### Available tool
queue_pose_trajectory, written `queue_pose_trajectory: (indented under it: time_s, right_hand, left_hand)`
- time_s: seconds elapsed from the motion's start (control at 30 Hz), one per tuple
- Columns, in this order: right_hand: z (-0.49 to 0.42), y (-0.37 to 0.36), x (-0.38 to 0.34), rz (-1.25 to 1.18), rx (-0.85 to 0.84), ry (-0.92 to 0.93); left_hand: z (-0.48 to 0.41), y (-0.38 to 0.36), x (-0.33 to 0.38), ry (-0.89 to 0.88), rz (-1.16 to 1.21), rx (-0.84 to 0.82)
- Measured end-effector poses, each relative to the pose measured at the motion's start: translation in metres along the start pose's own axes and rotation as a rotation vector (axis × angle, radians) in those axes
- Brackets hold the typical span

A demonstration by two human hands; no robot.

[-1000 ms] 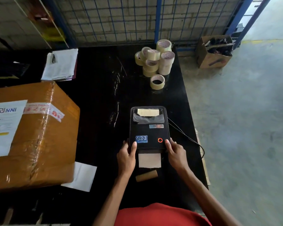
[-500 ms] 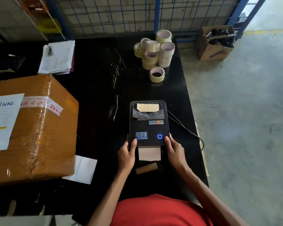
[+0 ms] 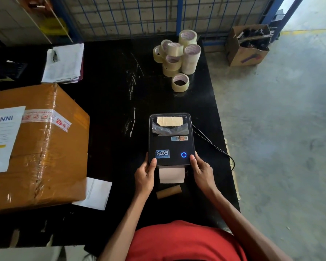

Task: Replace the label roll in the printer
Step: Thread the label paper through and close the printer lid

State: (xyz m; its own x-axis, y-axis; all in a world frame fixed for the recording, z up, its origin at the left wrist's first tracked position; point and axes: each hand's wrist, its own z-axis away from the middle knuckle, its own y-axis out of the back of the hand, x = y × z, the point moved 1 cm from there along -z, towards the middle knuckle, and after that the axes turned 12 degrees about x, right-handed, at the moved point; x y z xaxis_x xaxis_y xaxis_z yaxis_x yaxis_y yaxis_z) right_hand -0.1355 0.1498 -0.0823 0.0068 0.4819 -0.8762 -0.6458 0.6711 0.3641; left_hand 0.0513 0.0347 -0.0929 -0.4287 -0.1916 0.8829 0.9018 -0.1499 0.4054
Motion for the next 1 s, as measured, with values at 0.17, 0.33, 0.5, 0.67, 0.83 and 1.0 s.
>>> queue_pose_trajectory:
  time_s: [0.17, 0.33, 0.5, 0.67, 0.83, 1.0]
  right_hand:
    - [-0.0019, 0.0004, 0.0023, 0.02, 0.0, 0.024]
    - [-0.0032, 0.0003, 0.0039, 0.025, -0.018, 0.019]
    - [-0.004, 0.0001, 0.0054, 0.028, -0.015, 0.014]
    - [-0.0042, 0.001, 0.0055, 0.043, -0.011, 0.027]
    - [-0.0039, 0.0013, 0.0058, 0.031, -0.018, 0.029]
    - [-0.0043, 0.003, 0.0068, 0.0, -0.024, 0.028]
  left_hand:
    - [-0.0009, -0.0005, -0.0007, -0.004, -0.017, 0.005]
    - [-0.0005, -0.0009, -0.001, 0.005, -0.003, 0.001]
    - [-0.0003, -0.0004, -0.001, 0.024, -0.007, -0.012]
    - [-0.0004, -0.0002, -0.0001, 0.024, -0.003, -0.016]
    - [0.0005, 0.0009, 0.0019, 0.022, -0.005, -0.03]
    - [0.0005, 0.0011, 0.0028, 0.027, -0.012, -0.041]
